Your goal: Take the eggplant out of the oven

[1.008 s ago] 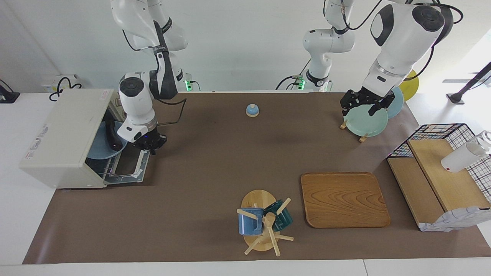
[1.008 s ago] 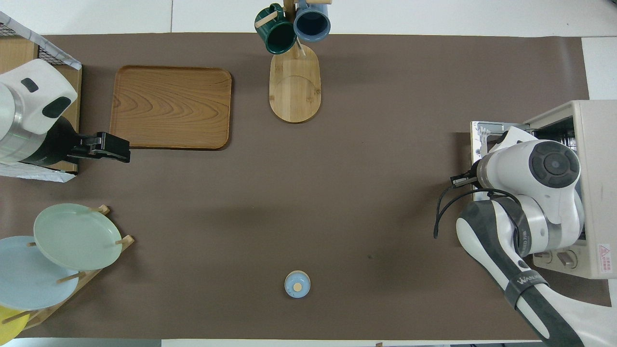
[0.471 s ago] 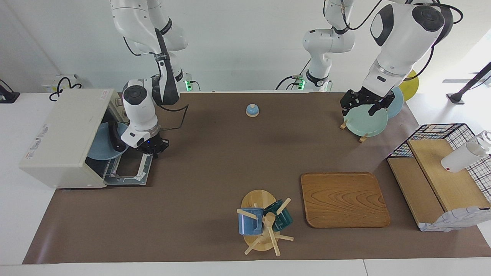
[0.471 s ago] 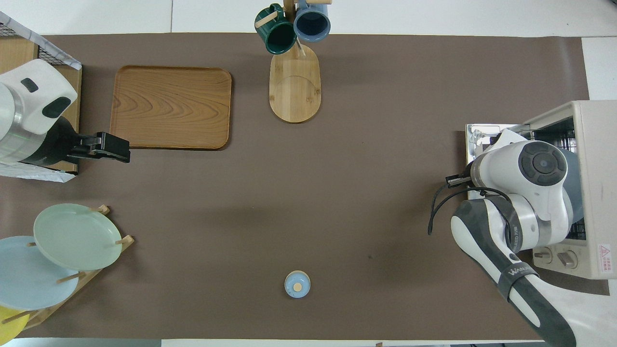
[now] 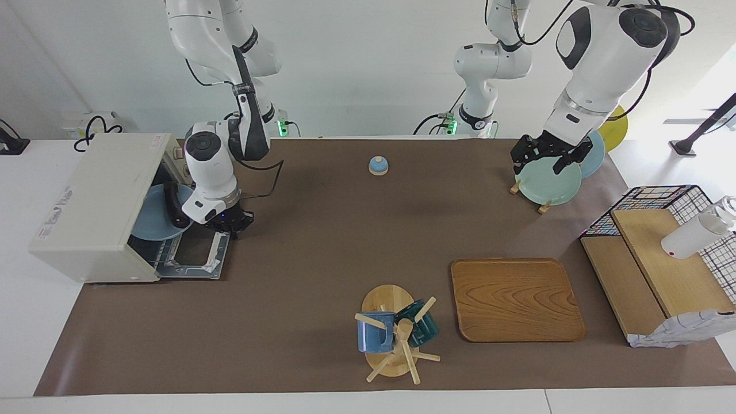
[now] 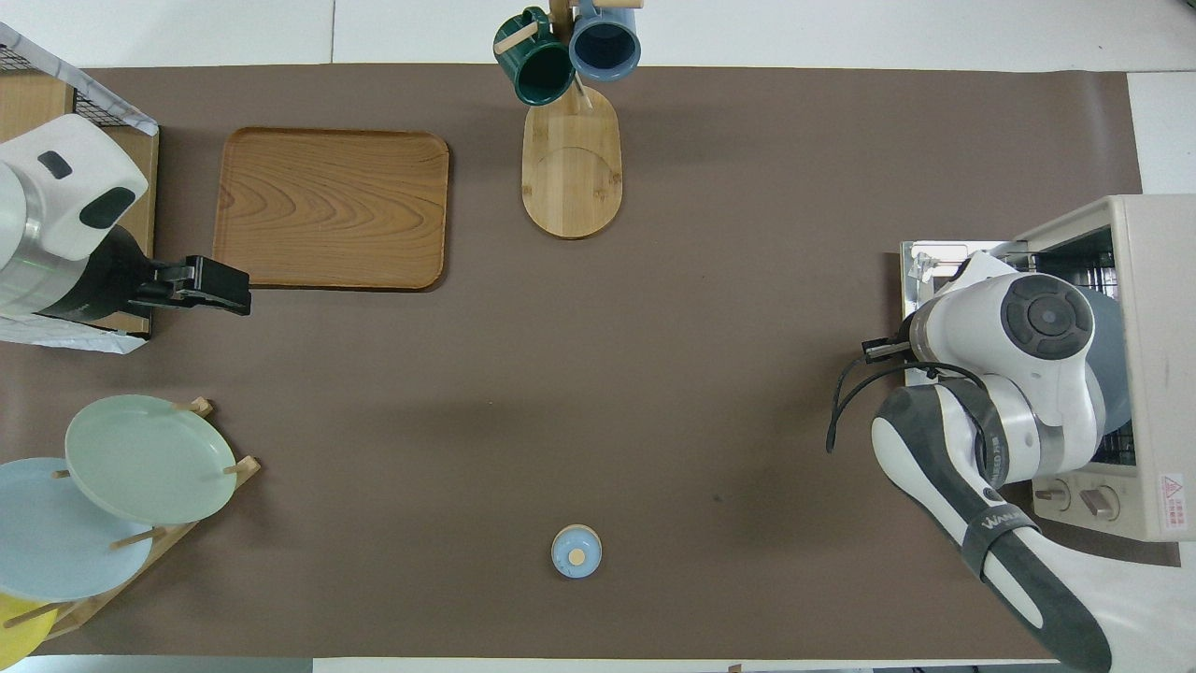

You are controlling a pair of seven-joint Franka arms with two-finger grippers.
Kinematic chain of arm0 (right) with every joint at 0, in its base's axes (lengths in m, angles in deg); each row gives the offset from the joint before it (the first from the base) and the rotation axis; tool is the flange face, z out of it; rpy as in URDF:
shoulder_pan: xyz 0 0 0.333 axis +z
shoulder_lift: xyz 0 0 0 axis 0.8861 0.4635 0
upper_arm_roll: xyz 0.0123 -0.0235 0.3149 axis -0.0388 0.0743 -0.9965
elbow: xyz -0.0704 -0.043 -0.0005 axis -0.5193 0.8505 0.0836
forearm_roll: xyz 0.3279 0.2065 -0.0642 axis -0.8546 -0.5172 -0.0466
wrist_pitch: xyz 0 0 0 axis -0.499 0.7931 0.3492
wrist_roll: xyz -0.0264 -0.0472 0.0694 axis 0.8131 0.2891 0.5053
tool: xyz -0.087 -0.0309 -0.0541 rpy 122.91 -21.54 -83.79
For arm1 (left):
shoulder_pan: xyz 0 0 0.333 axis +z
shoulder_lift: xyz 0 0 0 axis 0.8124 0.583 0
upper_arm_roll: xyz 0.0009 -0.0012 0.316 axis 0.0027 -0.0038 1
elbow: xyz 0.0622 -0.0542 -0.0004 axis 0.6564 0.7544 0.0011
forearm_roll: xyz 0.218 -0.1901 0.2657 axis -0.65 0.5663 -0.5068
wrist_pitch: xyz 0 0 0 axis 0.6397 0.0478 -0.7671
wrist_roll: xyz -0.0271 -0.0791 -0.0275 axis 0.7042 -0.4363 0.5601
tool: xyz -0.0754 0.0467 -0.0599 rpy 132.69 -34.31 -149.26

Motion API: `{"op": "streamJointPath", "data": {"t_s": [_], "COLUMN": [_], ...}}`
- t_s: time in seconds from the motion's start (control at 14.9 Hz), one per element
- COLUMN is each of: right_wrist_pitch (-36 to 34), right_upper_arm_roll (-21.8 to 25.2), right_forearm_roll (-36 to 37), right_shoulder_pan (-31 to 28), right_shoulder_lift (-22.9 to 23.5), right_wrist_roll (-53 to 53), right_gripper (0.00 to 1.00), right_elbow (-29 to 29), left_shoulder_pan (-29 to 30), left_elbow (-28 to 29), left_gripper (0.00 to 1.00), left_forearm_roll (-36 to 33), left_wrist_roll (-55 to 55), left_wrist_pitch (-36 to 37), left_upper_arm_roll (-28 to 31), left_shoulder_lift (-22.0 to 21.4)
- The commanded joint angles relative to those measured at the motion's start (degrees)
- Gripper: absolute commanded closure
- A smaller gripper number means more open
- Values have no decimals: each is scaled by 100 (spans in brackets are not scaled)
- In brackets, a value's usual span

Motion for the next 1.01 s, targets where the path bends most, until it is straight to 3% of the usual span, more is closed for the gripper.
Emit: {"op": "streamJointPath", "data": {"t_s": [0.0, 0.2, 0.27, 0.34, 0.54, 0.74, 0.94], "right_wrist_pitch": [-36, -921, -1177, -1344, -1941, -2540, -2726], "right_upper_arm_roll": [146, 155, 155, 163, 225, 208, 216], "right_forearm_roll": [-462, -472, -472, -437, -315, 475, 583], "right_shoulder_pan": [293, 612, 621, 612, 542, 226, -11], "right_shoulder_lift": [-15, -139, -139, -174, -384, -507, -552], "right_wrist_roll": [27, 9, 18, 26, 9, 0, 9], "right_gripper": [100, 96, 58, 41, 43, 50, 55], "right_elbow": [69, 718, 912, 1036, 1090, 1072, 1028], "left_shoulder_pan": [71, 62, 70, 71, 71, 71, 71], "left_elbow": [87, 96, 96, 96, 96, 96, 122], "left_gripper": [0, 0, 0, 0, 0, 0, 0], "left_forearm_roll": [-111, -111, -111, -111, -111, -111, -111], "left_wrist_roll": [8, 8, -1, -1, 8, 25, 25], "left_wrist_pitch": [-82, -117, -117, -117, -126, -135, -275], "left_upper_arm_roll": [-42, -42, -42, -42, -42, -42, -42], "left_shoulder_lift": [-117, -117, -117, -117, -117, -117, -117]}}
